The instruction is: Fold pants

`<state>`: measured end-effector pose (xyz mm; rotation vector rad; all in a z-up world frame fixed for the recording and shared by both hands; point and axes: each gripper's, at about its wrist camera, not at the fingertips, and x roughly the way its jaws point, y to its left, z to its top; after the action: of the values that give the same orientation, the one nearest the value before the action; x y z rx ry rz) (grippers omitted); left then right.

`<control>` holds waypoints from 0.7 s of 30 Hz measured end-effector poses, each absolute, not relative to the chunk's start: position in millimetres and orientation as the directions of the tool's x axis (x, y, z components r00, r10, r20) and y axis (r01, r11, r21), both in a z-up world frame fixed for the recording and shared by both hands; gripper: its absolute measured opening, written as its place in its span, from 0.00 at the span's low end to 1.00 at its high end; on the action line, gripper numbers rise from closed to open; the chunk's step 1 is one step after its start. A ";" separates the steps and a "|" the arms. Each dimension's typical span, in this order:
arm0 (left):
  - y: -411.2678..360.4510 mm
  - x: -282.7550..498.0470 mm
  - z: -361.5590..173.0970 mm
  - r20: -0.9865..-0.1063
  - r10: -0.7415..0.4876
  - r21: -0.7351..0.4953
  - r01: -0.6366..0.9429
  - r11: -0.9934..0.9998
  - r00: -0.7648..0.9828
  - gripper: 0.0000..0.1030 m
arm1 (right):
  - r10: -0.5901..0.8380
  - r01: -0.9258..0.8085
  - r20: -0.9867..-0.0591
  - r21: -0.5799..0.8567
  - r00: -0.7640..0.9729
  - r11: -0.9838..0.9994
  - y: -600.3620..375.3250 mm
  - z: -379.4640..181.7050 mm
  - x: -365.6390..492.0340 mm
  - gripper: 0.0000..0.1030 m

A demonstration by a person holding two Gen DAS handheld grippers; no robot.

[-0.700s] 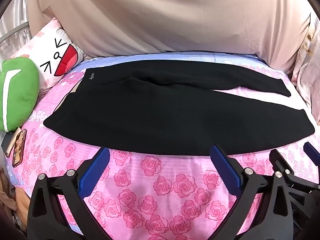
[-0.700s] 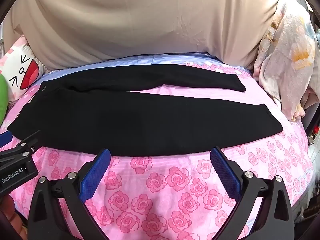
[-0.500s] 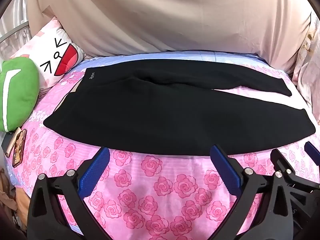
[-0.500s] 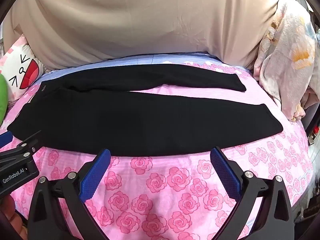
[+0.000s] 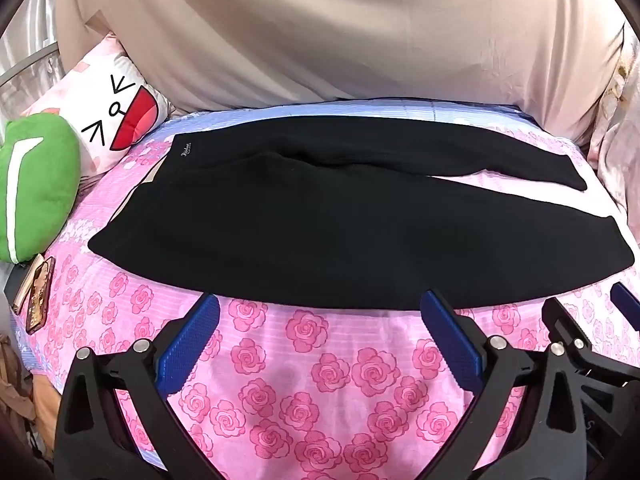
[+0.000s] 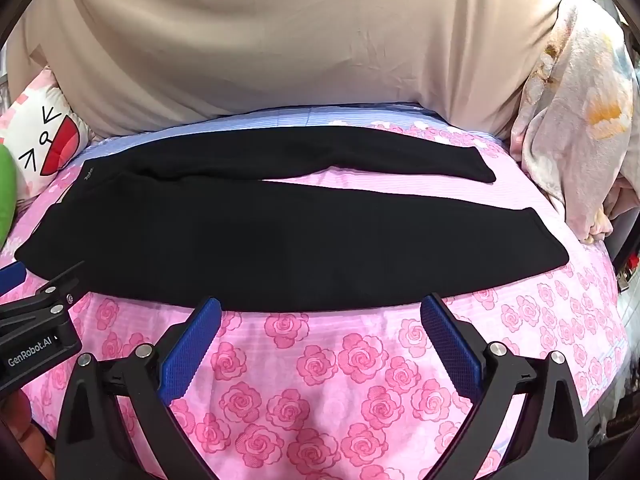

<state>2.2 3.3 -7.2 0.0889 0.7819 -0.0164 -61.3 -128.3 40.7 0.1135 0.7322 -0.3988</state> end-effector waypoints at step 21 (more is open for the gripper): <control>1.9 1.9 -5.9 -0.706 0.022 0.080 0.048 0.996 0.708 0.96 | -0.313 0.392 -0.671 -0.036 0.672 0.919 -128.5 41.9 -62.0 0.95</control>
<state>1.9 1.9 -5.9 0.0949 0.7848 -0.0144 -62.0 -128.5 41.9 0.1144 0.7335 -0.3983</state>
